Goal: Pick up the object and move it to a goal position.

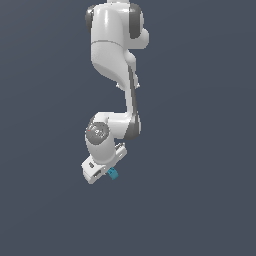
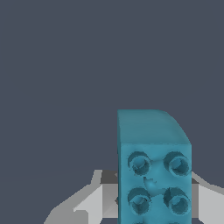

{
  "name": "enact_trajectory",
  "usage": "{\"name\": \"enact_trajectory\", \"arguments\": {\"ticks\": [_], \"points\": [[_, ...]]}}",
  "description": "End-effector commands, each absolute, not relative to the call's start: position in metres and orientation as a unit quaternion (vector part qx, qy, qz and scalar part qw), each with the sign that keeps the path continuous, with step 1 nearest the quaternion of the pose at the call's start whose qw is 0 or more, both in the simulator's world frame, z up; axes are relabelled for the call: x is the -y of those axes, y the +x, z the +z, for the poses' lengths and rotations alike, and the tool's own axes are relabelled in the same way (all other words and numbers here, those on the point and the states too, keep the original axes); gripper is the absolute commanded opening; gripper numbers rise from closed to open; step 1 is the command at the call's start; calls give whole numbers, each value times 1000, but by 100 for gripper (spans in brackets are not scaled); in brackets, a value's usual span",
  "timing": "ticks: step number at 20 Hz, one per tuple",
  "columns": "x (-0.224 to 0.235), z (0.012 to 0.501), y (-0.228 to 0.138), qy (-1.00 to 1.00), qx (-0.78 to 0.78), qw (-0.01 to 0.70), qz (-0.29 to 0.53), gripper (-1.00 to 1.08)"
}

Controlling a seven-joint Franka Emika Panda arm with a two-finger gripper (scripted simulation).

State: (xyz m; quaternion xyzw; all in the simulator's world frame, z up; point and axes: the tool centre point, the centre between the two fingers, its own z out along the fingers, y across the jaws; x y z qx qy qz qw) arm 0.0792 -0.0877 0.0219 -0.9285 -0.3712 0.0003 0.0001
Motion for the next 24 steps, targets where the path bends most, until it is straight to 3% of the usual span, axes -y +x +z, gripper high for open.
{"name": "enact_trajectory", "arguments": {"ticks": [1,13,24], "points": [[88,22,79,-929,371,0,0,-100],[57,31,62,-929,371,0,0,-100],[-29,54,15,-929,371,0,0,-100]]}}
